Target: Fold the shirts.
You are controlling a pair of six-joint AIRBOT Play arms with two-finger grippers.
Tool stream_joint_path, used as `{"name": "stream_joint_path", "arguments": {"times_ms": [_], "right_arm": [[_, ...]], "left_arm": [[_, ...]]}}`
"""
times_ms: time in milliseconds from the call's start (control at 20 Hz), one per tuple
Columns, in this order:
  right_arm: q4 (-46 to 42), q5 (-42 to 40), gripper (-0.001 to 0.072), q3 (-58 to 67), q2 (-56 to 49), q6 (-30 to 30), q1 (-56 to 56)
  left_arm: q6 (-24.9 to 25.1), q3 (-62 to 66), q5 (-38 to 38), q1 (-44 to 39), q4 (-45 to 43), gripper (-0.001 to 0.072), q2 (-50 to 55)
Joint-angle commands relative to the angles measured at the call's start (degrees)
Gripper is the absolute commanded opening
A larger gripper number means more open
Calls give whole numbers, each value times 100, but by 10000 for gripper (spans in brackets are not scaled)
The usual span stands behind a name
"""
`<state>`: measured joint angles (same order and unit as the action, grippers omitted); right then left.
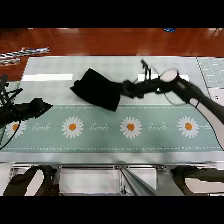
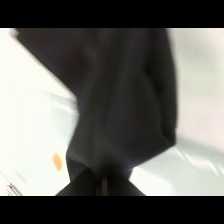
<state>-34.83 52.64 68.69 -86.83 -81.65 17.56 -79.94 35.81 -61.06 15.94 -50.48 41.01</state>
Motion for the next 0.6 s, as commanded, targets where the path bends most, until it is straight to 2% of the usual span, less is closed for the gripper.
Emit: {"name": "stream_joint_path", "arguments": {"times_ms": [0,300,550], "right_arm": [[-890,542,16,1574,-2,-431,-33],[-1283,1469,16,3766,4,-986,-1064],[-1091,2249,16,4457,151,-1263,-2553]], "left_arm": [[0,0,0,-2,-2,26,4],[-2,0,-2,-2,-2,25,4],[-2,0,-4,-2,0,26,4]]}}
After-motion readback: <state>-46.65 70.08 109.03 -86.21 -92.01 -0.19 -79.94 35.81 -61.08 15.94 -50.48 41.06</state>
